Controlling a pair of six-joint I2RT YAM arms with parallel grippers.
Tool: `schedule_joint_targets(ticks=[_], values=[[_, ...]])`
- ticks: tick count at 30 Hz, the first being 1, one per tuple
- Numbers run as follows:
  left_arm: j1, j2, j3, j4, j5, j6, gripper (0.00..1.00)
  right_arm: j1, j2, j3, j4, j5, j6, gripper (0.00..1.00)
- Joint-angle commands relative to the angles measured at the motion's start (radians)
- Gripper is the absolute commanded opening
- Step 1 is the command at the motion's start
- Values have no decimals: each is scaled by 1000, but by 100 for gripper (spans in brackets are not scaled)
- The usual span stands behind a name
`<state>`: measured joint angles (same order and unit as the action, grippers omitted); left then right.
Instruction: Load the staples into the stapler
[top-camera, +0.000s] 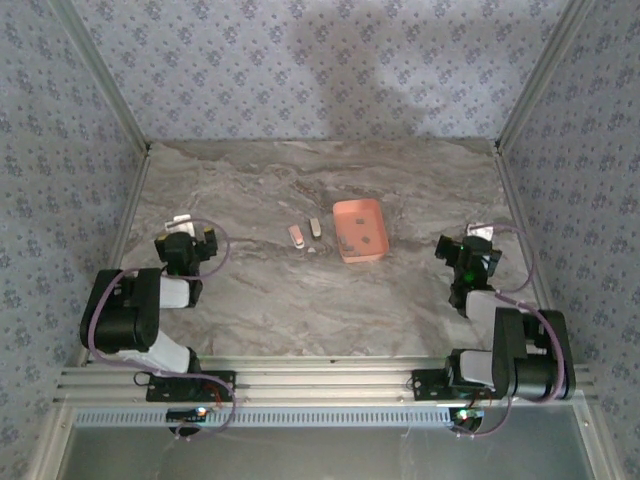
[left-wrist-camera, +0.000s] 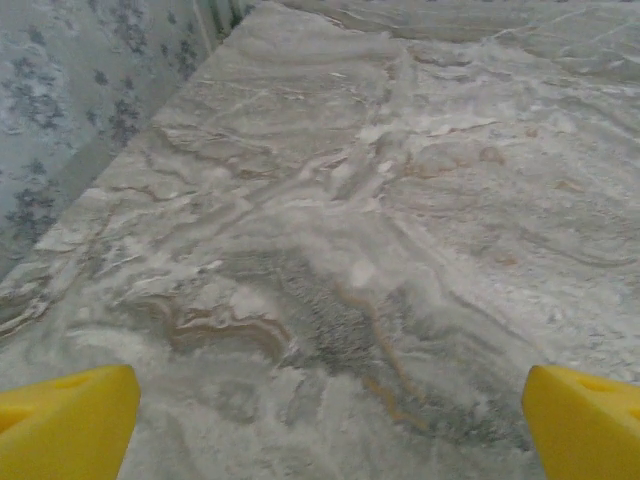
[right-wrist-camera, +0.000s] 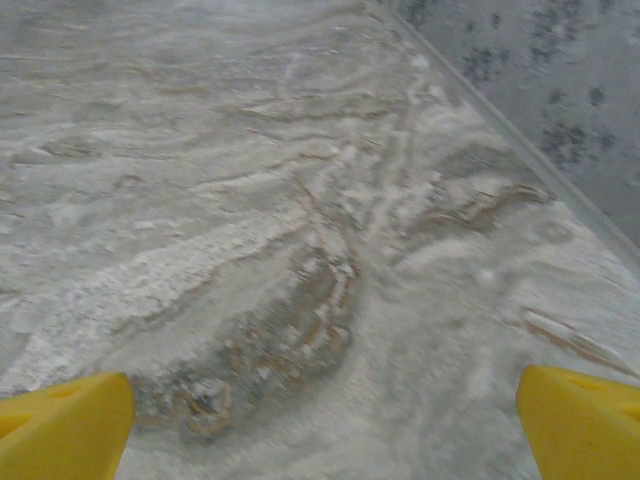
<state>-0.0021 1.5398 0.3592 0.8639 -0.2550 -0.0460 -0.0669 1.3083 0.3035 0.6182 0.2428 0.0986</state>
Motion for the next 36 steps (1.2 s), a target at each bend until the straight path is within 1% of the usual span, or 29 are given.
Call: schedule_joint_targets(ticks=[1, 2, 4, 5, 6, 7, 9, 10, 11, 12, 14, 30, 32, 36], values=[[-3, 3, 20, 35, 23, -19, 98, 3, 108, 68, 152, -103, -41, 100], [-4, -9, 29, -13, 24, -23, 98, 22, 137, 91, 130, -90, -58, 100], [-3, -2, 25, 12, 23, -20, 98, 61, 190, 103, 160, -70, -98, 100], [-5, -12, 30, -16, 24, -24, 98, 72, 197, 87, 198, -70, -115, 100], [-5, -8, 28, 0, 22, -22, 98, 67, 214, 68, 231, -87, -111, 100], [-5, -6, 26, 2, 22, -20, 98, 64, 247, 52, 318, -90, -112, 100], [-5, -7, 27, 1, 22, -20, 98, 55, 214, 77, 210, -106, -102, 100], [-4, -8, 28, -6, 22, -21, 98, 50, 230, 66, 258, -119, -102, 100], [-5, -8, 29, -5, 22, -21, 98, 49, 230, 66, 263, -118, -102, 100], [-4, -7, 27, -4, 21, -20, 98, 49, 219, 75, 224, -119, -101, 100], [-5, -7, 29, -5, 21, -20, 98, 48, 227, 69, 251, -118, -101, 100], [-15, -7, 32, -7, 9, -13, 98, 42, 224, 71, 236, -128, -99, 100], [-15, -7, 32, -8, 9, -13, 98, 38, 224, 73, 235, -149, -99, 100], [-16, -7, 32, -8, 8, -12, 98, 39, 224, 73, 235, -151, -99, 100]])
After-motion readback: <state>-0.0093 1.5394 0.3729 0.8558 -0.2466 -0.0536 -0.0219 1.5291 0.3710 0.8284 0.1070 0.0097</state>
